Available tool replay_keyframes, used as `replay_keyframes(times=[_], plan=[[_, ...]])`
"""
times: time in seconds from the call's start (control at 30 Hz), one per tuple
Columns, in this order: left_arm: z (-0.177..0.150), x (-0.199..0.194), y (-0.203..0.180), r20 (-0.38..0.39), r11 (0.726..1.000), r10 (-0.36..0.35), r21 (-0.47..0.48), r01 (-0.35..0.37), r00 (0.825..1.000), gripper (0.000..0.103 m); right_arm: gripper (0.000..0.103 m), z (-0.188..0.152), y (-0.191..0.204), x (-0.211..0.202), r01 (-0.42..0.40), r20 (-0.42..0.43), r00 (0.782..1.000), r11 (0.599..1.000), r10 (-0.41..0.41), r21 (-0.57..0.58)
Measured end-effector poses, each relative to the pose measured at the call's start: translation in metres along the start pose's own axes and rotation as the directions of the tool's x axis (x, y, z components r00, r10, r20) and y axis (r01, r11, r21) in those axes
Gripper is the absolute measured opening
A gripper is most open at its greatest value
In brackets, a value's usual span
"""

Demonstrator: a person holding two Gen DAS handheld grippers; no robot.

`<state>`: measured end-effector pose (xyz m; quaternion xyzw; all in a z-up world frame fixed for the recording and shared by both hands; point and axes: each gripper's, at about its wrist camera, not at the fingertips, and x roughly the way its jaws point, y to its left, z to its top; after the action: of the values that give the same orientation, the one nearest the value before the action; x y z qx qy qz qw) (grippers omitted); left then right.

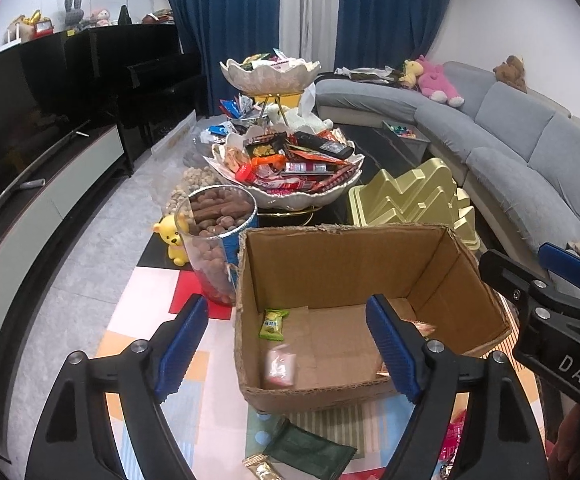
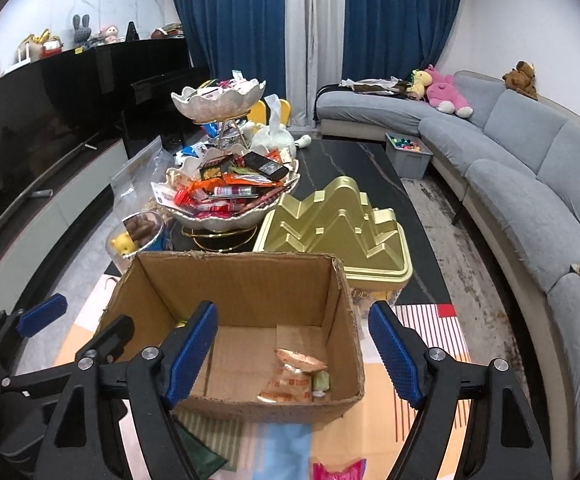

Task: Organize snacks
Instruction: 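Move both tools back from the box toward the remaining snacks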

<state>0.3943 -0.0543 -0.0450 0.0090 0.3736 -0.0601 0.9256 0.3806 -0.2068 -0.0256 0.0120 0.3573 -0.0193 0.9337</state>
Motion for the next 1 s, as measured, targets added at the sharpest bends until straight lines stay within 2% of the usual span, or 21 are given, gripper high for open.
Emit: replay_keyframes(times=[1.0], plan=[[-0.009, -0.072, 0.003, 0.078, 1.0, 0.001, 0.019, -0.003, 0.997, 0.082, 0.078, -0.008, 0.0, -0.066, 0.011, 0.058, 0.998, 1.0, -0.011, 0.003]])
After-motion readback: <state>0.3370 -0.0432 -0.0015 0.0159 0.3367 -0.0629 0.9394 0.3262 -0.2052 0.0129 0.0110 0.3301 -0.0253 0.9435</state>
